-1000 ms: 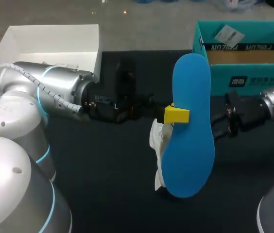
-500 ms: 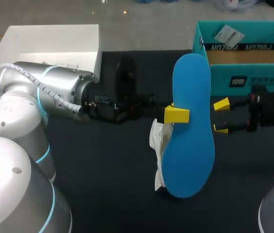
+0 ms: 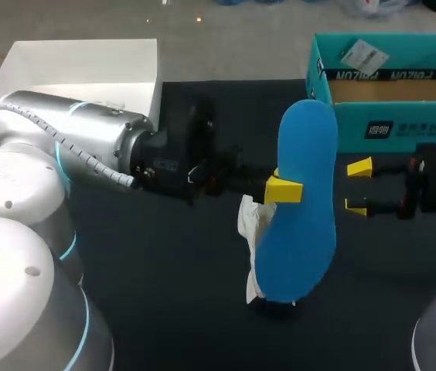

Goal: Take the shoe out of the shoebox, open the shoe tongue, remove and reinsert the insole, then place the shoe into the shoebox

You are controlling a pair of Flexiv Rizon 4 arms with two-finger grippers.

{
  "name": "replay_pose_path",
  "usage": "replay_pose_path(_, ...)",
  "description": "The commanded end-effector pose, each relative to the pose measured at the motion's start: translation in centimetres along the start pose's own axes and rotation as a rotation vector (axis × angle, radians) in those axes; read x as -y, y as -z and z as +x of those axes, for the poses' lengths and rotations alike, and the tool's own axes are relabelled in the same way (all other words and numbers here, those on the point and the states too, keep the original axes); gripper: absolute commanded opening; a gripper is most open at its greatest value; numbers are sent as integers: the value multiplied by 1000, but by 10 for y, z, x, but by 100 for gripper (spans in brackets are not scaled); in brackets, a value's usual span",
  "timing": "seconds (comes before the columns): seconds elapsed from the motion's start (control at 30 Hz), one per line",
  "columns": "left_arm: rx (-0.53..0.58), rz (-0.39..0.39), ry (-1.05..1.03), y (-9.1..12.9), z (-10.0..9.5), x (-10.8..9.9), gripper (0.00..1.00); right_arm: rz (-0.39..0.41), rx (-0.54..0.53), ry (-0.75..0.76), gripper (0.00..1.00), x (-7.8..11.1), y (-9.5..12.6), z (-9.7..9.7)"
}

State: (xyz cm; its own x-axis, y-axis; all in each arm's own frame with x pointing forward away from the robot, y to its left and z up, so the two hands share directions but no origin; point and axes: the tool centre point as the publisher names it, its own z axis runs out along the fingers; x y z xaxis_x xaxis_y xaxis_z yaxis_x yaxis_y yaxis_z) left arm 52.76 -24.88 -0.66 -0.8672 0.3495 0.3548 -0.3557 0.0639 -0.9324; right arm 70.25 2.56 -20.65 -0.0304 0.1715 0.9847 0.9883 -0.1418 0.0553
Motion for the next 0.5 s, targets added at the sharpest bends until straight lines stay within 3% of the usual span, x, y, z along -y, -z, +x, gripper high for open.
replay_pose_path(0.03,347,-354,-692,36,-5,-9,0,-33,2,0,100,4,0,1)
replay_pose_path(0.23,472,-258,-819,44,-34,-19,0,-33,2,0,100,4,0,1)
replay_pose_path(0.5,472,-258,-819,44,-34,-19,0,-33,2,0,100,4,0,1)
